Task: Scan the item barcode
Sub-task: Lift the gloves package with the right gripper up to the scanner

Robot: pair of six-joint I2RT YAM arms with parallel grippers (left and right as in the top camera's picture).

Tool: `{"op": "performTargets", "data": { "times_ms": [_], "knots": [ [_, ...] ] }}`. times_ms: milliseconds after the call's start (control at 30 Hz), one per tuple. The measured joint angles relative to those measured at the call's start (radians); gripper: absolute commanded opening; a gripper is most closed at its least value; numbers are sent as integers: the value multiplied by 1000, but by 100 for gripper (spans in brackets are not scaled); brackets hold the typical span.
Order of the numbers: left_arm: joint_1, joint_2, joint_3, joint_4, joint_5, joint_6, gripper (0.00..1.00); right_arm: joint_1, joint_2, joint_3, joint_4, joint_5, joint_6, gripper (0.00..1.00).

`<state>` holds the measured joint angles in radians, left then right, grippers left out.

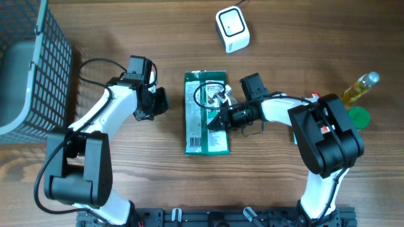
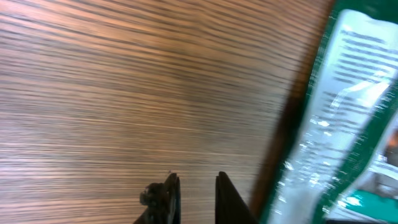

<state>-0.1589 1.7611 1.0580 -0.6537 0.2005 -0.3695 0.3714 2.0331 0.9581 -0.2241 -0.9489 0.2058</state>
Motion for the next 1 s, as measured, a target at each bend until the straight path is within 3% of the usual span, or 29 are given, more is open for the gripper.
{"op": "performTargets", "data": {
  "times_ms": [67, 133, 167, 200, 433, 667, 700, 800, 833, 900, 1000],
  "knots": [
    [0, 0, 0, -19, -49, 16, 30, -6, -1, 31, -102, 8, -33, 4],
    [0, 0, -1, -39, -101, 21, 52, -17, -11, 77, -230, 33, -91, 4],
    [0, 0, -1, -41, -122, 28, 93, -24, -27, 113, -311, 57, -135, 4],
    [0, 0, -2, -42, -150, 35, 100, -28, -45, 142, -363, 77, -169, 4],
    [0, 0, -3, 10, -238, 36, 100, -37, -225, 556, -748, 177, -516, 4],
    [0, 0, -3, 10, -256, 35, 100, -34, -261, 982, -1015, 285, -760, 4],
    [0, 0, -3, 10, -256, 35, 100, -33, -261, 1044, -1036, 318, -787, 16],
    [0, 0, -3, 10, -256, 36, 100, -28, -262, 1197, -1039, 396, -871, 31],
    [0, 0, -3, 11, -256, 36, 100, -25, -262, 1232, -1027, 412, -890, 29],
    [0, 0, -3, 11, -256, 36, 100, -14, -268, 1289, -982, 450, -942, 4],
    [0, 0, -3, 10, -256, 35, 100, 7, -277, 1305, -896, 525, -1014, 4]
  ]
}}
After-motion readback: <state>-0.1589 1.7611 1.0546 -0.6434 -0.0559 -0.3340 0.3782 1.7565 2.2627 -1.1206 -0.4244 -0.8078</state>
